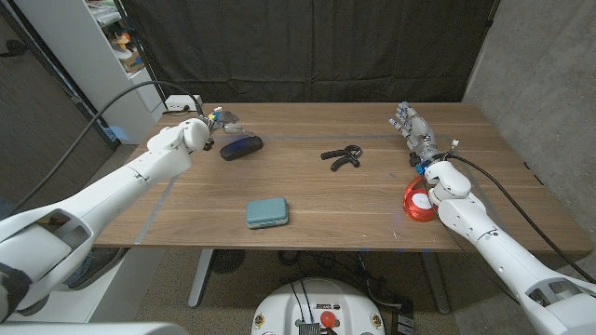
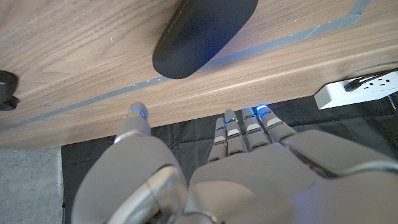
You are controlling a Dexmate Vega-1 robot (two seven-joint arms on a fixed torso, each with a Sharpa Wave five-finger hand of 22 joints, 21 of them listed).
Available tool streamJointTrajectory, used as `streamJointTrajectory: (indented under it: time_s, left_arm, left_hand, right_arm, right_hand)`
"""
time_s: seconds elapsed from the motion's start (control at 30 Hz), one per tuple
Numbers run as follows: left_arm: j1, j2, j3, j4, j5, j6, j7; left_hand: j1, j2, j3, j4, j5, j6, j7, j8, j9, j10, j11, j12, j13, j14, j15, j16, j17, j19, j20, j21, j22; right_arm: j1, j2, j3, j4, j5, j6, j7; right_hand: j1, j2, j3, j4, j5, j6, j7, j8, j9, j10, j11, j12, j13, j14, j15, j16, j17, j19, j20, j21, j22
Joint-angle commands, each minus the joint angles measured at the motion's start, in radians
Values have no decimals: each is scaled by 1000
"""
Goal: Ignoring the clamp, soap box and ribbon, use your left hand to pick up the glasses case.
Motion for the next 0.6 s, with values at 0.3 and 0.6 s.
streamJointTrajectory:
  time_s: [0.3, 0.6]
  left_arm:
    - [-14, -33, 27, 47, -12, -9, 25]
    - [-10, -42, 34, 46, -22, 7, 26]
  left_hand:
    - [16, 1, -8, 0, 10, 13, 1, 0, 2, 13, 0, 5, 4, 9, 1, -1, 3, -3, 12, -2, 1]
    - [18, 1, -10, 0, 12, 11, 1, -2, 2, 12, 0, 5, 5, 9, 1, -2, 3, -3, 14, -2, 1]
  right_arm:
    - [21, 13, -4, 29, -2, 13, 13]
    - [25, 16, -6, 31, -2, 16, 19]
  right_hand:
    - [-7, 1, 2, -7, 2, 7, 0, 6, 1, 8, 2, 10, 0, 12, 0, 6, -1, 9, 0, -1, 6]
    - [-7, 0, 2, -8, 2, 7, 0, 6, 1, 8, 3, 9, 0, 14, 1, 6, -2, 10, 0, -1, 6]
